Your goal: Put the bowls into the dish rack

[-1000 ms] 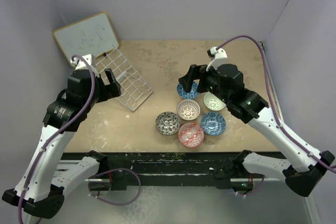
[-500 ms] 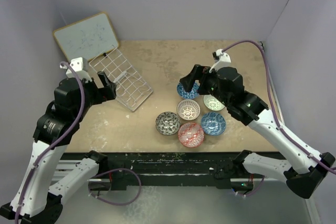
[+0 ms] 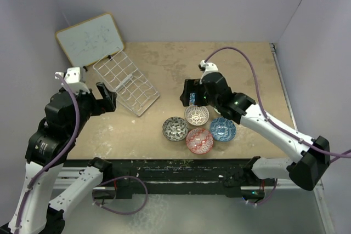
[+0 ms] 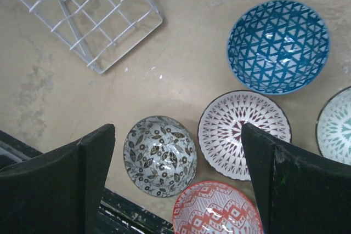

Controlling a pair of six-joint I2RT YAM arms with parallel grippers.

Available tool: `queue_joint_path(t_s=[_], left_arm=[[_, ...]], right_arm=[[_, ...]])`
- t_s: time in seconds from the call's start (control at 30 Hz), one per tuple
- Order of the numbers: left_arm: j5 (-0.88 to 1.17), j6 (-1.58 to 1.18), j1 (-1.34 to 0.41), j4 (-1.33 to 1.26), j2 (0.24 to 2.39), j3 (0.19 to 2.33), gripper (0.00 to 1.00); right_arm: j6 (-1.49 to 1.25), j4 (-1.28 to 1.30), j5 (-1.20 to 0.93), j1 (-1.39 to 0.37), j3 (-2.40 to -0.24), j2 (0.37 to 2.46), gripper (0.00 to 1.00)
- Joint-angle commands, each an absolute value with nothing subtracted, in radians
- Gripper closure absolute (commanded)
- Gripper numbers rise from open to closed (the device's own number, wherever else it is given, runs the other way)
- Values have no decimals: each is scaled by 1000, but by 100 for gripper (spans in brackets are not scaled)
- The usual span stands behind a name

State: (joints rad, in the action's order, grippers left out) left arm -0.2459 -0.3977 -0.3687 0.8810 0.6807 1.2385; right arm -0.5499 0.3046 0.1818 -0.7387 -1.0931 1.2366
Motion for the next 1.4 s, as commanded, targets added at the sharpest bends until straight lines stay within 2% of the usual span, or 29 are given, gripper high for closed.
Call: queue_joint_path(t_s=[0.0, 0.2, 0.47, 0.87, 1.37], left_arm=[[-303, -407, -367, 911, 653, 1284, 1], [-346, -419, -367, 915, 587, 1307, 1], [-337, -429, -368, 950, 592, 1301, 1], [-341, -435, -367, 986, 561, 1284, 1], [-358, -431, -366, 1000, 531, 1255, 1]], right_arm=[[-535, 294, 173, -800, -1110, 1254, 3], [-588, 304, 227, -966, -1102, 1358, 9], [-661, 367, 299, -1133, -1212, 1585, 16], [-668, 461, 359, -1173, -1319, 1779, 34], [-679, 513, 425, -1194, -1369, 1880, 51]])
